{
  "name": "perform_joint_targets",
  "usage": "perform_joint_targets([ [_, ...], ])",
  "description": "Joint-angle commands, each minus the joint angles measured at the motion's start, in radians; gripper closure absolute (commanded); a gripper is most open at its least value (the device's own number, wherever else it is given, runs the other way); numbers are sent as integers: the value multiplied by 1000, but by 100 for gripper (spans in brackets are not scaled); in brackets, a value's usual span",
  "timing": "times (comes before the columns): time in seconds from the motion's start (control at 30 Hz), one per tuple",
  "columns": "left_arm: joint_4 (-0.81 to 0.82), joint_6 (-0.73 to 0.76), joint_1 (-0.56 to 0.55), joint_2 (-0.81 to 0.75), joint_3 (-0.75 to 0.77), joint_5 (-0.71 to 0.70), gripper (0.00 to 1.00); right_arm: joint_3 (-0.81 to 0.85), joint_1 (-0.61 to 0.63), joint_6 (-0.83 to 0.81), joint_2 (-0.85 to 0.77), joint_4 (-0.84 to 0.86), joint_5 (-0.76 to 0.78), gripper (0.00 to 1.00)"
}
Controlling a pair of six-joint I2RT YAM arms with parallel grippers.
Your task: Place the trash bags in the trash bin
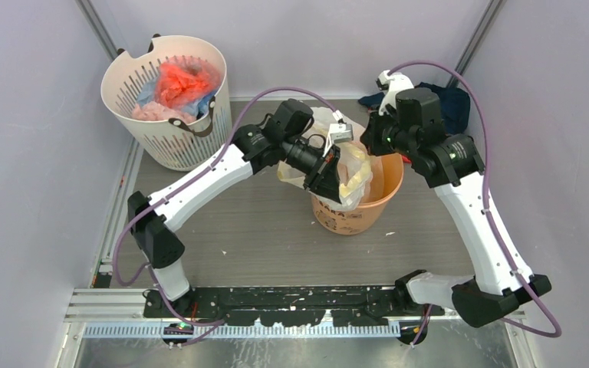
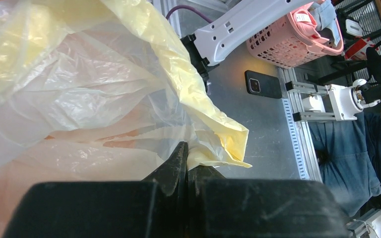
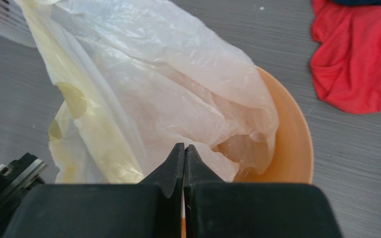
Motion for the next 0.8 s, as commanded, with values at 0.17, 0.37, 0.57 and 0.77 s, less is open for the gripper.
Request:
perform_joint_targets([
  [0.17, 37, 20, -3, -85, -34, -27, 100, 4, -3, 43, -86, 35, 255, 99],
  [0.37, 38, 22, -3, -86, -49, -42, 100, 61, -4, 75, -157, 9, 282, 64],
  [0.57, 13, 39, -3, -82, -32, -40, 100, 235, -5, 43, -245, -7, 106, 34],
  [0.77, 6, 39, -3, -75, -22, -36, 100, 367, -4, 70, -326, 8, 152, 26],
])
